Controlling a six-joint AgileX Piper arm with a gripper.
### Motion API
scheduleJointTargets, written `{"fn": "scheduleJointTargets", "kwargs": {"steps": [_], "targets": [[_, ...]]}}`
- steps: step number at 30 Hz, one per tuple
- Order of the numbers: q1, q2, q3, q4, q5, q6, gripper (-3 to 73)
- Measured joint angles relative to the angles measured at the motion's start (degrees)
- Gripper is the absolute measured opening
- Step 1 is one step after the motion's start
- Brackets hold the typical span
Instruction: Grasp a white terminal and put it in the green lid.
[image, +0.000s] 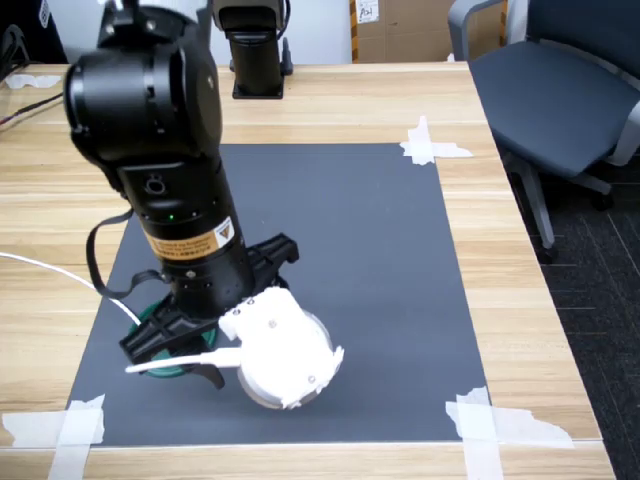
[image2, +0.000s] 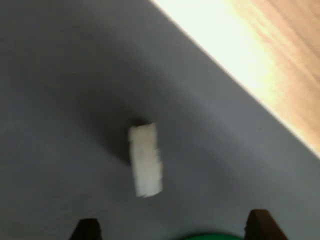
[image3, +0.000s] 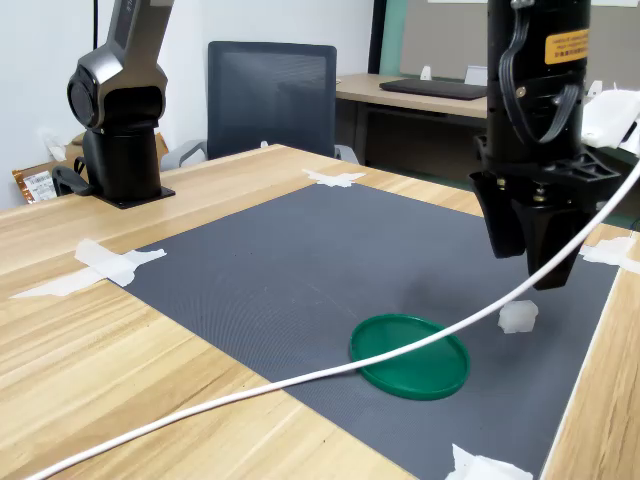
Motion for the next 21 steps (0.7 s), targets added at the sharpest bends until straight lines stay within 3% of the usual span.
{"fn": "scheduleJointTargets", "kwargs": {"steps": [10,21], "targets": [[0.0,2.3,0.0,-0.6,-1.9,0.2,54.4],[0.0,3.6,0.0,2.8,-2.8,-3.3,54.4]]}}
